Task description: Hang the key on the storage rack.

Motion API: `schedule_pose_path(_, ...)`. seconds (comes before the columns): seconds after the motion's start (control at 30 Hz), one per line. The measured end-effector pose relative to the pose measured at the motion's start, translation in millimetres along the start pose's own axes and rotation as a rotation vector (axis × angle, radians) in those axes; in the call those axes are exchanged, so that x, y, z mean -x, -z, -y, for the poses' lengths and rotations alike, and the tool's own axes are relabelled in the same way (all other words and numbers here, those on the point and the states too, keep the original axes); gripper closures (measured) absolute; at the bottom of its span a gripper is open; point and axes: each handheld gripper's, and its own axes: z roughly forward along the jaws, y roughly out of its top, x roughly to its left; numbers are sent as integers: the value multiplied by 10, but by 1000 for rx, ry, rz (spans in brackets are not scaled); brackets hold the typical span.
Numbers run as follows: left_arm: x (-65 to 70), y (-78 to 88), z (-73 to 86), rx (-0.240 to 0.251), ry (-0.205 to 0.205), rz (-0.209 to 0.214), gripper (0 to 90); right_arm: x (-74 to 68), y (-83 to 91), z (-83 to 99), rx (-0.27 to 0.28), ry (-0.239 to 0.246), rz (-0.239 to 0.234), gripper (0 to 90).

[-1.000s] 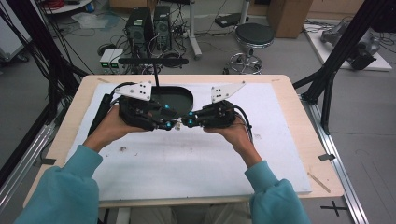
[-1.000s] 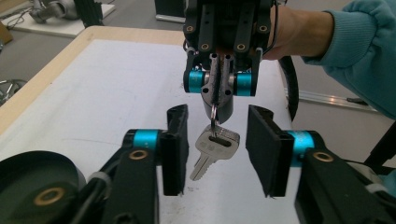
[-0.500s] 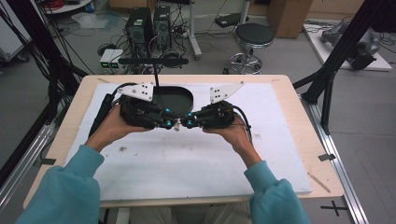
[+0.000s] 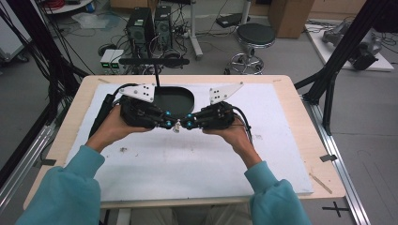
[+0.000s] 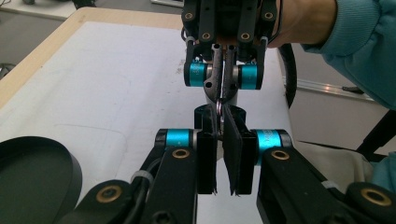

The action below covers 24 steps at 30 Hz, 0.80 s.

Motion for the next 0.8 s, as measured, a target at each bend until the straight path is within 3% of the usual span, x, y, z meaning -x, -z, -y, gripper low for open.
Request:
schedule_pose_path(0.37,1,-6,-21,-33,2,4,867,7,-17,1,-10,11,-6,886)
schedule_pose_path(0.67,15,-16,-27,-47,38,-2,877,4,-25,6,-24,6,-7,886)
schedule_pose_path(0.8,20,0,-34,-60,49,5,882,11,-40,3,-20,30,-9,884)
